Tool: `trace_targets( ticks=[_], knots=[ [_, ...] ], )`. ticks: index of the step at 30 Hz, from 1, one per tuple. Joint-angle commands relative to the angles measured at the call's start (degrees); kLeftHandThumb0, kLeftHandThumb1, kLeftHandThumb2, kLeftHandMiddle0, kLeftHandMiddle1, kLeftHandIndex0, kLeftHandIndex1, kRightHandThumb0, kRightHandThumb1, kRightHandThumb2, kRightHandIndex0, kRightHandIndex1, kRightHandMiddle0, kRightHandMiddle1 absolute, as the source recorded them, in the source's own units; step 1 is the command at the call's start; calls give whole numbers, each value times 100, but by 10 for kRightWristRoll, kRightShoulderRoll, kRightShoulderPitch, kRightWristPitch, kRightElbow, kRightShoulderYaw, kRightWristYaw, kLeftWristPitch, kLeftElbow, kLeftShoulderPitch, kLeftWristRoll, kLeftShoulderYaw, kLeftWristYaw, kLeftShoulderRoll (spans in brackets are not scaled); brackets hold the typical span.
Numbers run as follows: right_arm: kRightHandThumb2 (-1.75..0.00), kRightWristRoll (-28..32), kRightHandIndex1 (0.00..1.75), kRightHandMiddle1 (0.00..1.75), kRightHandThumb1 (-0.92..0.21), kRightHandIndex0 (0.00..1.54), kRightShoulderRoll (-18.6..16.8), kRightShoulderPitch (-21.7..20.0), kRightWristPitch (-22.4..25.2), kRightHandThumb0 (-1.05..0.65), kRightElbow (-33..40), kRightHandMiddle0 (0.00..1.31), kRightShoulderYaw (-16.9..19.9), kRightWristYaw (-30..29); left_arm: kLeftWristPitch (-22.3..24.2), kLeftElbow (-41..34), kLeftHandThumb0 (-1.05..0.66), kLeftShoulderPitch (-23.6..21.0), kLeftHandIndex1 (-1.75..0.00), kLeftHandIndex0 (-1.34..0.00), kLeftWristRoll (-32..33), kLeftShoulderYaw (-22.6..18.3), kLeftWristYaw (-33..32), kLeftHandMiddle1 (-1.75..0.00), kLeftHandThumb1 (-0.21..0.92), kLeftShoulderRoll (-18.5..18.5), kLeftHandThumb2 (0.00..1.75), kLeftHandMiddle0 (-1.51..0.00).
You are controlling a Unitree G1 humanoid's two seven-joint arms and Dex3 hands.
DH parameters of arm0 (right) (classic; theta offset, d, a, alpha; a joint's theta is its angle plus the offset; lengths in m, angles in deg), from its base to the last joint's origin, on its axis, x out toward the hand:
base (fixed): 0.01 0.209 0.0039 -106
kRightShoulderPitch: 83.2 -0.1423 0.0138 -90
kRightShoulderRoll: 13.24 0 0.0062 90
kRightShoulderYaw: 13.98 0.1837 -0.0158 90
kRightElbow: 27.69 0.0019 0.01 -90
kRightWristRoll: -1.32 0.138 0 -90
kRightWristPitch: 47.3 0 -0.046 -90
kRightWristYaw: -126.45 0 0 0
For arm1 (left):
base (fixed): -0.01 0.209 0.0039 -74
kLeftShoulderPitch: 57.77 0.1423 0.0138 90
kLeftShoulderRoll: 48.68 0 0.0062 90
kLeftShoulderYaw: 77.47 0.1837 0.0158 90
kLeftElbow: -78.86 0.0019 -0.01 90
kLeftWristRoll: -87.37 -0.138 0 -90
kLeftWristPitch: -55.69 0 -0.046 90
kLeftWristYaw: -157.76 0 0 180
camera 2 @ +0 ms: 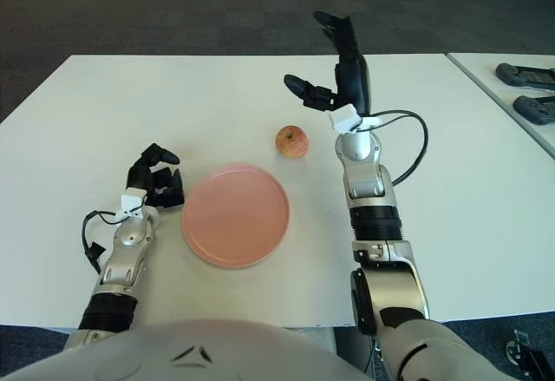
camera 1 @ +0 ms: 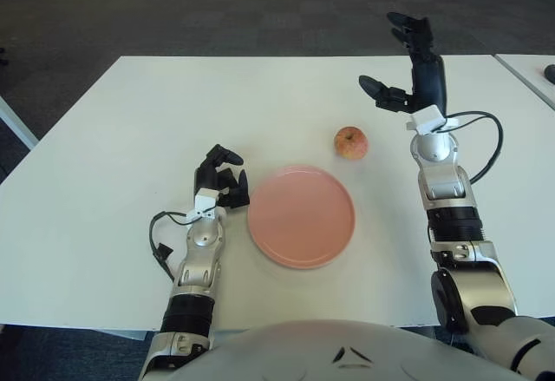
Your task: Put the apple into the plate.
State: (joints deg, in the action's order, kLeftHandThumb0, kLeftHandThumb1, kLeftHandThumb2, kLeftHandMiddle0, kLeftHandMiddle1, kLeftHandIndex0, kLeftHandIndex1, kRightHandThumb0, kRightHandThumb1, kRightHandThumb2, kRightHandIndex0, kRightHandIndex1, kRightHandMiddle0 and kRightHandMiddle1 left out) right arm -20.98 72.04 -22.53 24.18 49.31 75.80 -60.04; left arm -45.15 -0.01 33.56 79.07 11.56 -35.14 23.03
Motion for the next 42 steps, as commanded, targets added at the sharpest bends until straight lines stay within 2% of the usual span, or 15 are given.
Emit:
trace_targets(
  ticks=[1, 4, 8, 10, 12, 14, 22, 28, 32, 36, 42],
  knots=[
    [-19, -2, 4, 11, -92, 1, 21, -33, 20, -93, -26, 0, -20, 36, -8, 10, -54, -6, -175, -75, 0, 1, 2, -175, 15, 2, 153, -122],
    [-18, 1, 1, 3, -92, 0, 30, -48, 18, -98, -44, 0, -30, 50, -12, 11, -54, -6, -175, -75, -1, 2, 0, -175, 15, 2, 153, -123],
    [-17, -10, 0, 1, -92, 0, 46, -88, -4, -103, -110, 0, -49, 59, -10, 8, -55, -5, -175, -76, -7, 3, -4, -175, 14, 3, 154, -124],
    [-17, -22, 0, 0, -92, 0, 54, -126, -27, -104, -204, 0, -61, 46, -8, 6, -55, -3, -175, -76, -9, 4, -6, -175, 13, 2, 154, -124],
    [-18, -39, 0, 0, -92, 0, 61, -171, -55, -105, -328, 0, -77, 22, -6, 5, -56, -3, -175, -77, -12, 4, -9, -175, 12, 3, 155, -124],
    [-19, -55, 0, 0, -92, 0, 62, -189, -67, -105, -370, 0, -91, 9, -5, 6, -56, -3, -175, -78, -16, 4, -13, -175, 12, 3, 156, -125],
    [-23, -115, 0, 0, -92, 0, 71, -215, -102, -105, -404, 0, -153, -32, -3, 4, -57, -1, -175, -79, -24, 6, -21, -175, 10, 1, 159, -126],
    [-32, -169, 0, 0, -92, 0, 92, -228, -82, -105, -408, 0, -207, -25, -6, 3, -56, 1, -175, -78, -20, 8, -20, -175, 11, 0, 157, -125],
    [-37, -181, 0, 0, -92, 0, 104, -230, -78, -105, -407, 0, -220, -21, -5, 2, -57, 2, -175, -79, -20, 8, -22, -175, 10, -1, 158, -125],
    [-43, -189, 0, 0, -92, 0, 133, -238, -77, -105, -417, 0, -231, 2, -5, 1, -56, 2, -175, -78, -20, 8, -23, -175, 11, -2, 157, -125],
    [-46, -183, 0, 0, -92, 0, 147, -244, -73, -105, -423, 0, -238, 29, -4, -4, -55, 6, -175, -76, -17, 9, -19, -175, 14, -2, 154, -123]
  ],
)
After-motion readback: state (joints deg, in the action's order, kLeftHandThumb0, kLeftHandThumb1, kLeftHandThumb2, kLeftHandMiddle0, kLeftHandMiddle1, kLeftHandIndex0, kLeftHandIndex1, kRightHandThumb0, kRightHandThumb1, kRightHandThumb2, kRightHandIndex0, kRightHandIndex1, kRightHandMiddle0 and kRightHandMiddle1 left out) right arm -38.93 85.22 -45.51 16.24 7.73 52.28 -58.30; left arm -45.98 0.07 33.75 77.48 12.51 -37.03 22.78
